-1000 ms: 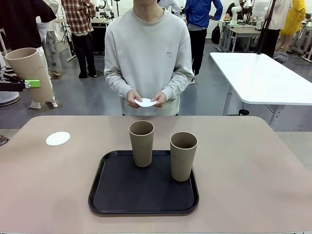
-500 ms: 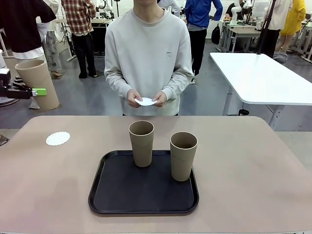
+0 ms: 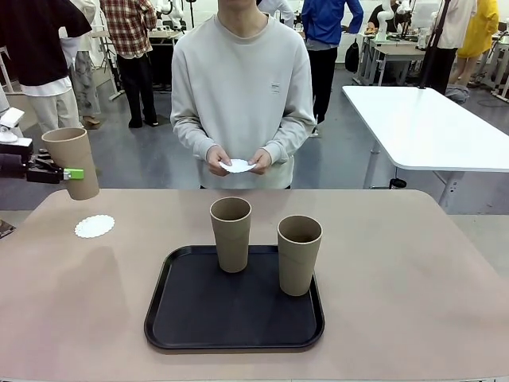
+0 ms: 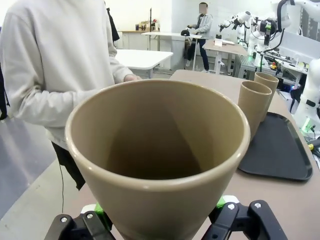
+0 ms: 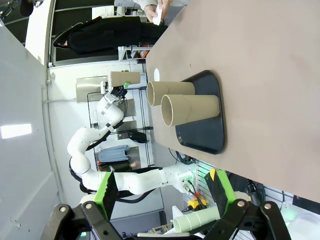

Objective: Place coasters on the table and set cups on them.
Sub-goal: Pick up one Reusable plastic cup and place it on a coaster set by the human.

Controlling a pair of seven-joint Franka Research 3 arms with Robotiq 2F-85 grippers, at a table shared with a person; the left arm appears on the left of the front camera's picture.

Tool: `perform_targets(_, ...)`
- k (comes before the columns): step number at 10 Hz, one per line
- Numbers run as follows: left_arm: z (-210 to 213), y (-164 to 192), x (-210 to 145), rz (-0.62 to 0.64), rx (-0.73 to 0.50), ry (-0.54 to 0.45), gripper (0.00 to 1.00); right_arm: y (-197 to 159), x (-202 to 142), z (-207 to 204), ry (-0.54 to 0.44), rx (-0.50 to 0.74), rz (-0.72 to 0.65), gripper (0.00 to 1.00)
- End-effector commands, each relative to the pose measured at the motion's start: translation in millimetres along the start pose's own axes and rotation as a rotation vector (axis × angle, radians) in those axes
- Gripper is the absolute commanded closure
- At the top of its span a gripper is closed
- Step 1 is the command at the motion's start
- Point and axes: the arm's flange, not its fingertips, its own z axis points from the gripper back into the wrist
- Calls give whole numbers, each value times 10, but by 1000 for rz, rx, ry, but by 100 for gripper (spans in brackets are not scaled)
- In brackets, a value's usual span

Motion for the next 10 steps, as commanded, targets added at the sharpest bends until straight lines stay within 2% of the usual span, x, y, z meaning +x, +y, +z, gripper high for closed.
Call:
perform_targets(1,11,48,-94,-3,-24,37,15,13,22,1,-7,29,17,0)
perform_targets(4,20,50,-201,-5,-62,23,15,13,22,1,-7,29,17,0)
perform_targets(5,-44,28,-220,24,-28,37,15,13,22,1,-7,29,17,0)
perform_targets(9,-48,24,-244,27,-34,36,15,13,22,1,-7,29,17,0)
perform_targets(10,-73,43,-378,-34,-100,20,15,13,22,1,-7,29,17,0)
